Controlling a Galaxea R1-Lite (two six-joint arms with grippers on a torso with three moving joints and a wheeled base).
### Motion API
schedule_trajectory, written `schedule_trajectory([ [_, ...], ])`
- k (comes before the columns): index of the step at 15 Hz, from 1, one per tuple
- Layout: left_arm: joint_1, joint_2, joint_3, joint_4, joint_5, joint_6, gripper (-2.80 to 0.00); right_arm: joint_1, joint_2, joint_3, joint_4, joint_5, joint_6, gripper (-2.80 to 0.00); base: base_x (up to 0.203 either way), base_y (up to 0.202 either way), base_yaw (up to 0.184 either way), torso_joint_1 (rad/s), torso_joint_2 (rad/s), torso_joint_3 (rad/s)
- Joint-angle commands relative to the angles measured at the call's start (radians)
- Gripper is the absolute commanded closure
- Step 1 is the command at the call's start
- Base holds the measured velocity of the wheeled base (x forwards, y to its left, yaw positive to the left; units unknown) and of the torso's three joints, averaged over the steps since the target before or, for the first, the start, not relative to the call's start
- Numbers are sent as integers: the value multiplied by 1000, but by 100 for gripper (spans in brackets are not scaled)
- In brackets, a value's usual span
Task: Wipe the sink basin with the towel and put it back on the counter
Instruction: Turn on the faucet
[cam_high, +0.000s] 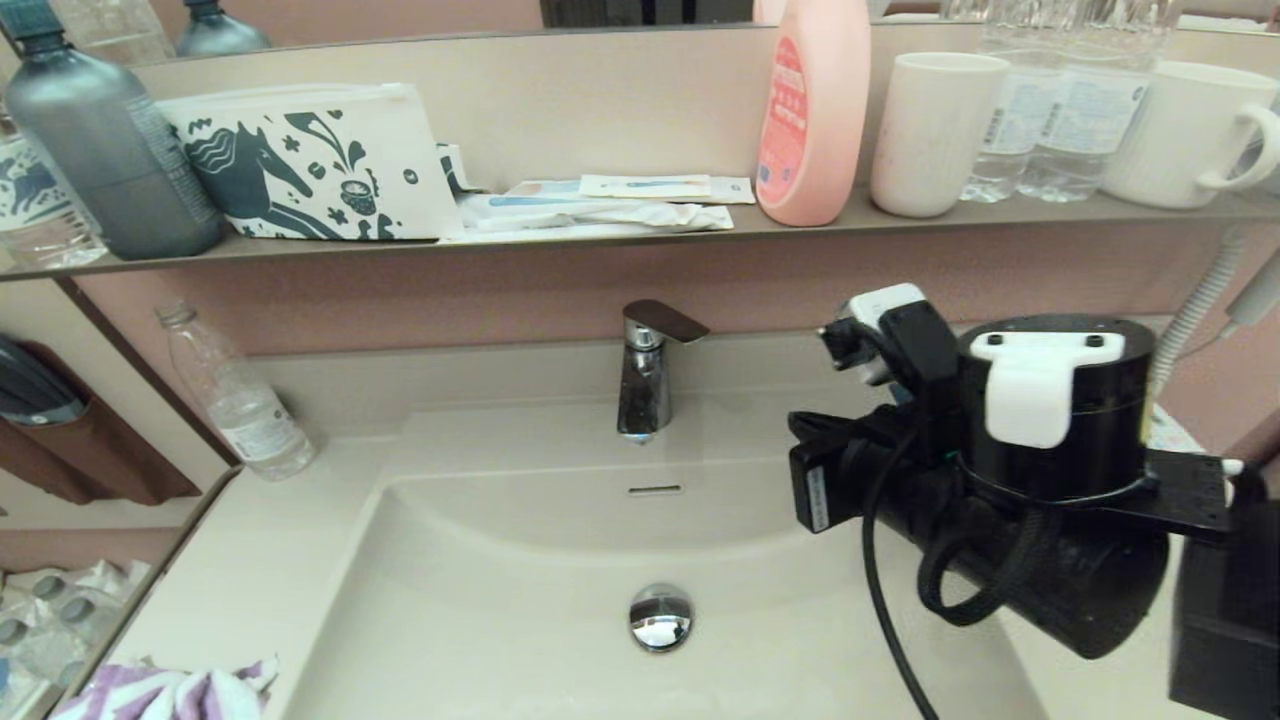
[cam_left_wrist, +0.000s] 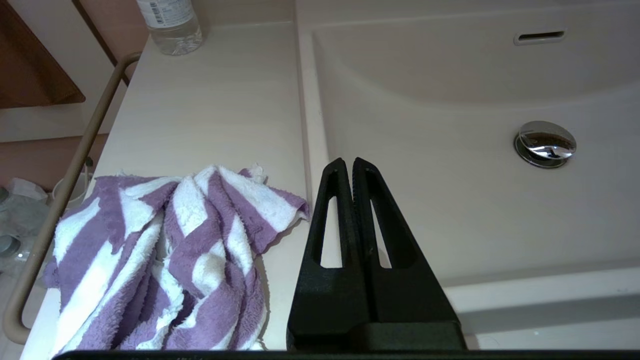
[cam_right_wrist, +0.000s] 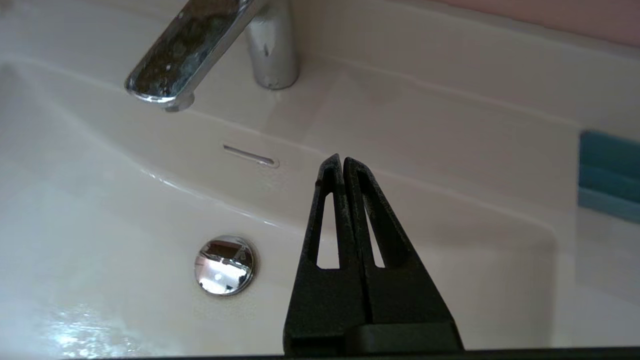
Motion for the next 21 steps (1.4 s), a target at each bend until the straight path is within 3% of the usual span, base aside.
schedule_trajectory([
  [1, 0, 0, 1, 0, 0, 0, 0, 7, 124, -60, -39, -1, -8, 0, 0, 0, 0, 0, 0, 0],
  [4, 0, 0, 1, 1, 0, 0, 0, 6, 232, -169, -120, 0, -14, 0, 0, 0, 0, 0, 0, 0],
  [9, 0, 0, 0, 0, 0, 0, 0, 1, 362, -352, -129, -4, -17, 0, 0, 0, 0, 0, 0, 0],
  [12, 0, 0, 0, 1, 0, 0, 0, -8, 418, -452, -130, -5, -62, 0, 0, 0, 0, 0, 0, 0],
  [21, 0, 0, -1, 1, 0, 0, 0, -19, 448, -545, -223, -6, -160, 0, 0, 0, 0, 0, 0, 0],
])
